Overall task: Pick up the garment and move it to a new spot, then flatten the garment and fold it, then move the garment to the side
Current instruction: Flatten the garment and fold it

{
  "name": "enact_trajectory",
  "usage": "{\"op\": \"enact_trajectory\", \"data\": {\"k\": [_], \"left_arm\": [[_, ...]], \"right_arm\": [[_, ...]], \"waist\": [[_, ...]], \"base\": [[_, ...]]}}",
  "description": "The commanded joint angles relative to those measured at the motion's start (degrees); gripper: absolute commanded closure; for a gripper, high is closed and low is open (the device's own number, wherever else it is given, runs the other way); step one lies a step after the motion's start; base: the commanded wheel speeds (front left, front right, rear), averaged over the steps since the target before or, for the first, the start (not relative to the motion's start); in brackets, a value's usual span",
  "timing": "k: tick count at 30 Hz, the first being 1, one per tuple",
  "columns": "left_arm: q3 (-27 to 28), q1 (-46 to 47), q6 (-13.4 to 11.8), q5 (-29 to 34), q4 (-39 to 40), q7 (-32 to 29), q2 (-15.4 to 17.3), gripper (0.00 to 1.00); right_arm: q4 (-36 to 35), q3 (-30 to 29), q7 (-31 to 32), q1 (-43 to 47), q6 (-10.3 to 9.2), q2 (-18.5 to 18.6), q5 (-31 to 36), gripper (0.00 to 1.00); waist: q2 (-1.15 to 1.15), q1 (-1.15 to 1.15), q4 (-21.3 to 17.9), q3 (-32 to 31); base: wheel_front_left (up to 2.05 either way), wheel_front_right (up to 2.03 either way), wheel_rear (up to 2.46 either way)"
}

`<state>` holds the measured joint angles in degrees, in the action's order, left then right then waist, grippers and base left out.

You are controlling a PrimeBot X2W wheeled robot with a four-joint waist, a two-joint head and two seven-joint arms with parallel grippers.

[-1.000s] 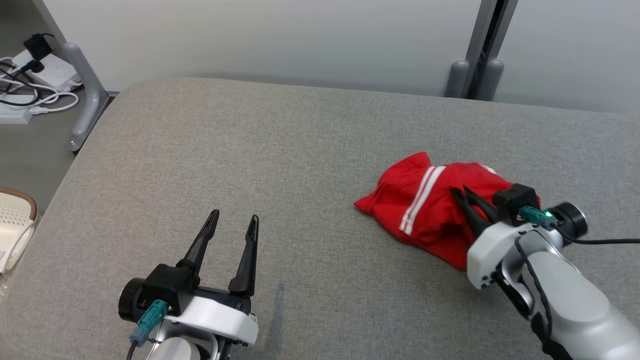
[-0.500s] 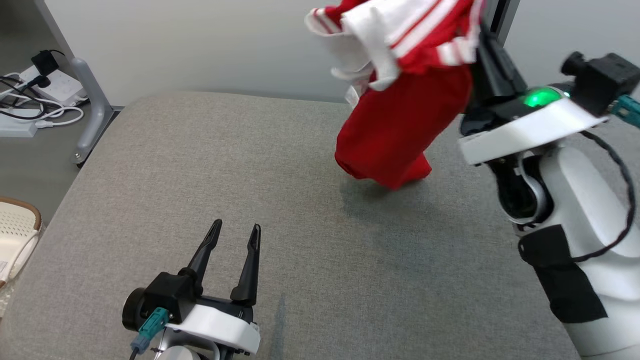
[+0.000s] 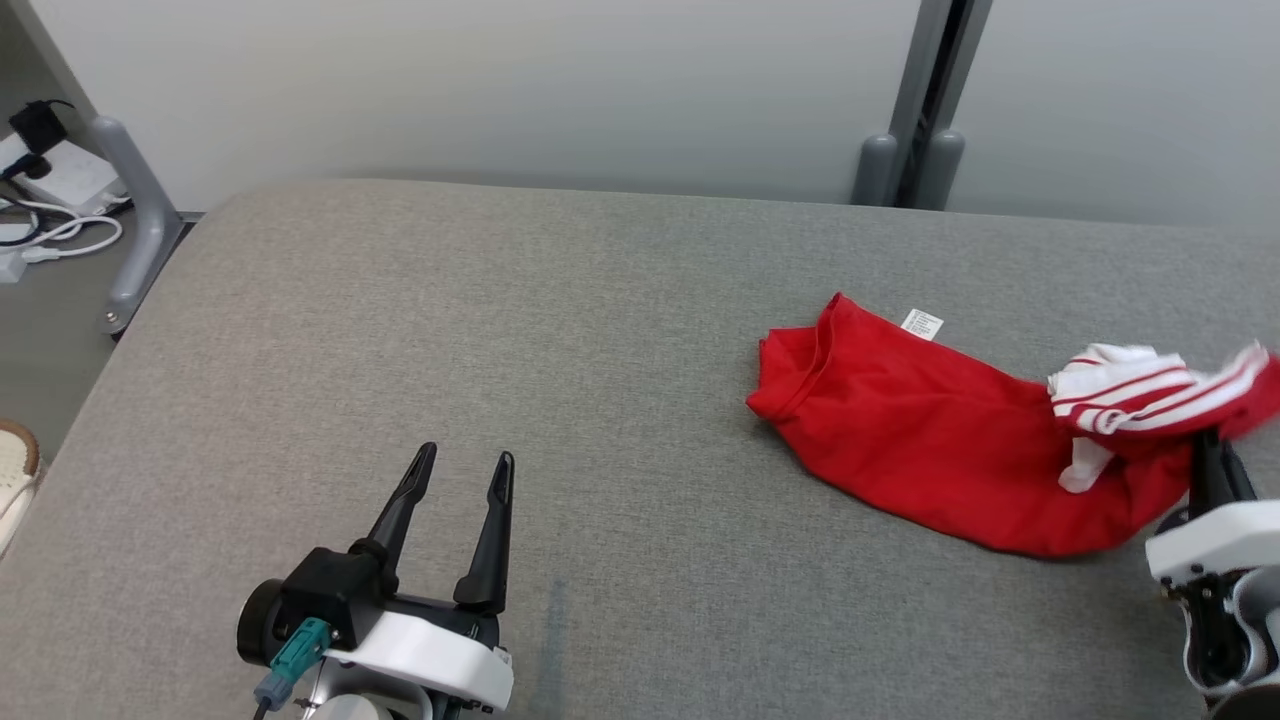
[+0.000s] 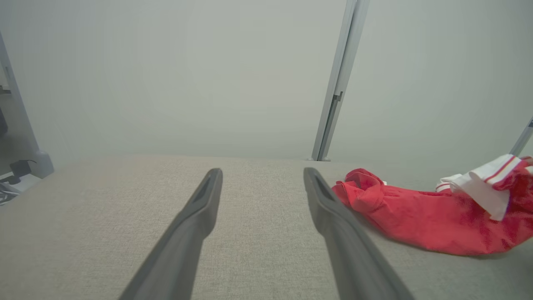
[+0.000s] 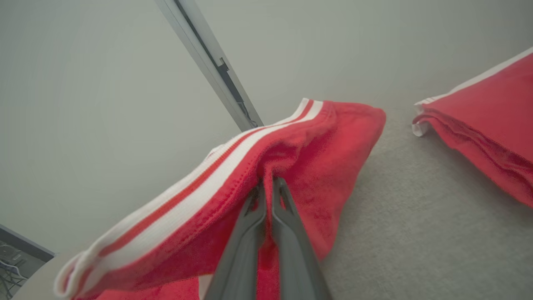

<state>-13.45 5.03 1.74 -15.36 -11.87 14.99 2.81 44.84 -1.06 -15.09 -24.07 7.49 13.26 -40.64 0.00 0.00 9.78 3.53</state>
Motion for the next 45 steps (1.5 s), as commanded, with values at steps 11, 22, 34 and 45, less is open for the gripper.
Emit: {"op": "enact_trajectory", "data": {"k": [11,22,34,45], "left_arm": [[0.96,2.34,0.24,0.71,0.06,0.18,0.22,0.00],[1.59,3.08,-0.12,0.42,0.57,0.18,0.23,0.00],[0.95,4.60,0.44,0.64,-0.15,0.19,0.21,0.00],[-5.18,23.77,2.24,0.68,-20.88,0.12,0.26,0.00]], "right_arm": [[-0.39,1.27,-0.07,3.52,0.00,-2.73,6.25,0.00],[-22.30,10.93,-0.04,5.55,0.00,-2.00,9.25,0.00],[-28.33,11.79,-0.04,9.25,0.00,-3.61,12.19,0.00],[-28.50,13.02,-0.04,6.36,0.00,-5.51,13.75,0.00]], "waist": [[0.00,0.00,-7.15,1.45],[0.00,0.00,-11.34,0.79],[0.00,0.00,-14.26,1.88],[0.00,0.00,-23.84,9.77]], "base": [[0.00,0.00,0.00],[0.00,0.00,0.00],[0.00,0.00,0.00],[0.00,0.00,0.00]]}}
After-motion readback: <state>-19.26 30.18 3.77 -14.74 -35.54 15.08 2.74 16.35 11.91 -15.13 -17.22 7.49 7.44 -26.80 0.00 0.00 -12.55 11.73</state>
